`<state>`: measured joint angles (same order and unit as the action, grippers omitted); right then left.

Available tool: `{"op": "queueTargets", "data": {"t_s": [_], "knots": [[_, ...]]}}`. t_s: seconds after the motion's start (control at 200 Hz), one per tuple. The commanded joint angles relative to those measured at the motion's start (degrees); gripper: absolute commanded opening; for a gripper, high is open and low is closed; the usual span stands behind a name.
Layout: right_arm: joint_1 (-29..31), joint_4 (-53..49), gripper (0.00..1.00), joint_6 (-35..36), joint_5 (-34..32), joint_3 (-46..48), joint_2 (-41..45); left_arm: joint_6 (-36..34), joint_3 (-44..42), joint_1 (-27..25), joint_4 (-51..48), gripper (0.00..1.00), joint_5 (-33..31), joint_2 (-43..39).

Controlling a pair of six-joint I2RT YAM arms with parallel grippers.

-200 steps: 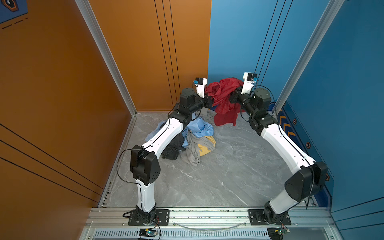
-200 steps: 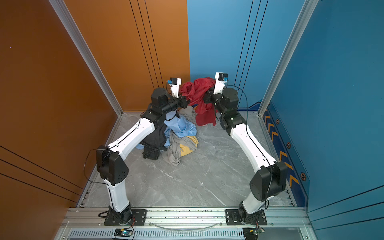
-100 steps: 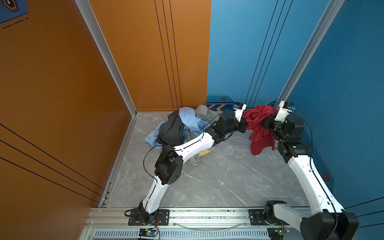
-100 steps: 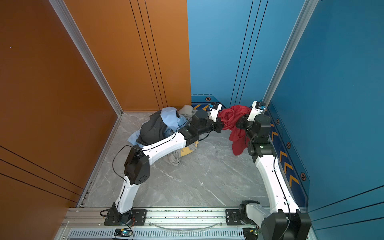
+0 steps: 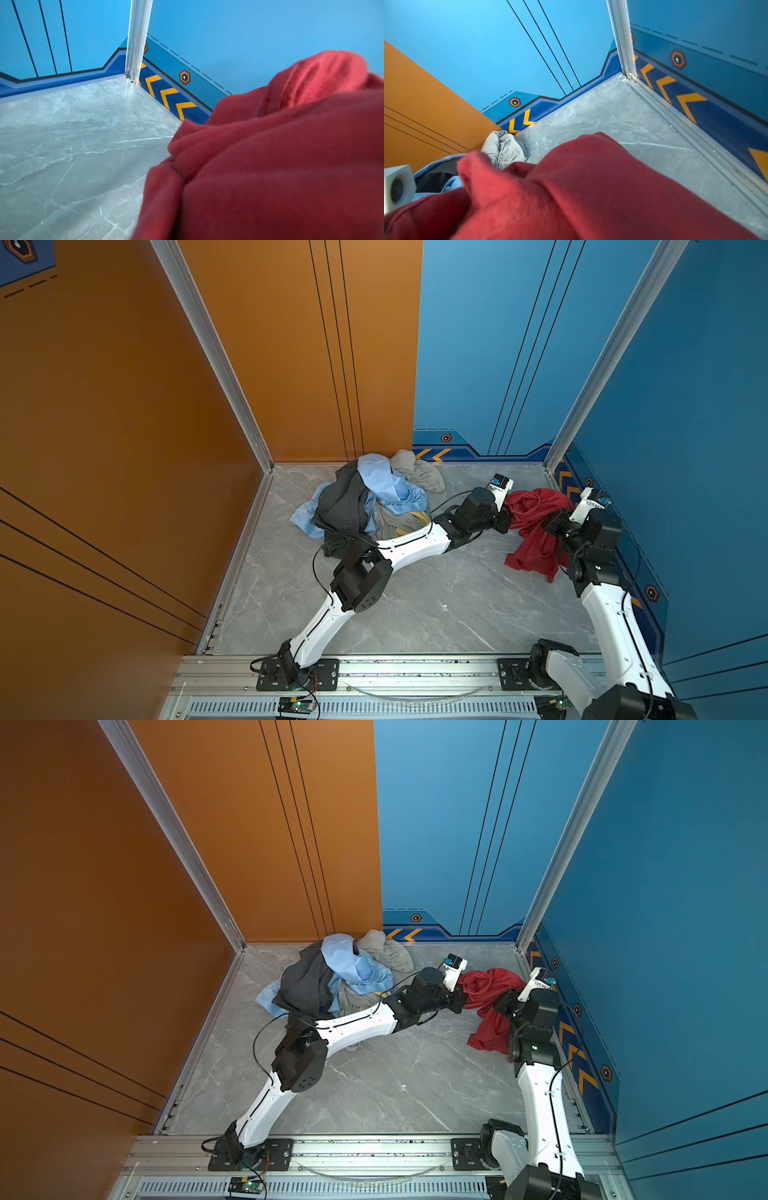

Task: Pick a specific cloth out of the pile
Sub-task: 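Lower the red shirt onto the floor and open both grippers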

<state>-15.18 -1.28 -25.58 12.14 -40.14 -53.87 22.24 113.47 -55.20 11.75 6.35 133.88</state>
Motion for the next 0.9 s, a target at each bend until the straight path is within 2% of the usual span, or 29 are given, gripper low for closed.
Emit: {"op": "queueTargets", "data": {"t_s": [0.0, 0.2, 0.395, 0.571, 0.641, 0.781, 0.891], "knots": [[-1.27, 7.46, 0.00, -5.68, -4.63, 2.50, 1.58, -1.77, -2.70, 0.16, -6.36, 0.00, -2.93, 3.15], [-1.19, 2.66, 0.00, -11.33, -10.23, 7.04, -0.25, -1.30, -3.01, -1.01, -9.44, 0.00, -2.89, 5.49], [-1.37, -0.04, 0.00, -13.38, -10.82, 6.66, -4.33, -3.43, 2.52, -2.32, -19.22, 0.00, -2.53, 8.36], [-1.48, -0.03, 0.00, -14.50, -11.72, 5.74, -6.02, -3.89, 3.31, -2.36, -26.35, 0.00, -1.66, 8.67], [-1.43, -0.59, 0.00, -14.67, -12.33, 5.26, -6.34, -4.30, 3.98, -2.30, -28.58, 0.11, -0.43, 8.67], [-2.01, -2.16, 0.00, -15.56, -14.17, 4.70, -5.93, -4.71, 5.77, -1.98, -32.31, 0.51, 3.84, 8.85], [-2.58, -3.54, 0.00, -16.70, -15.60, 4.96, -3.99, -4.24, 8.50, -1.28, -35.18, 0.69, 8.60, 9.89]]}}
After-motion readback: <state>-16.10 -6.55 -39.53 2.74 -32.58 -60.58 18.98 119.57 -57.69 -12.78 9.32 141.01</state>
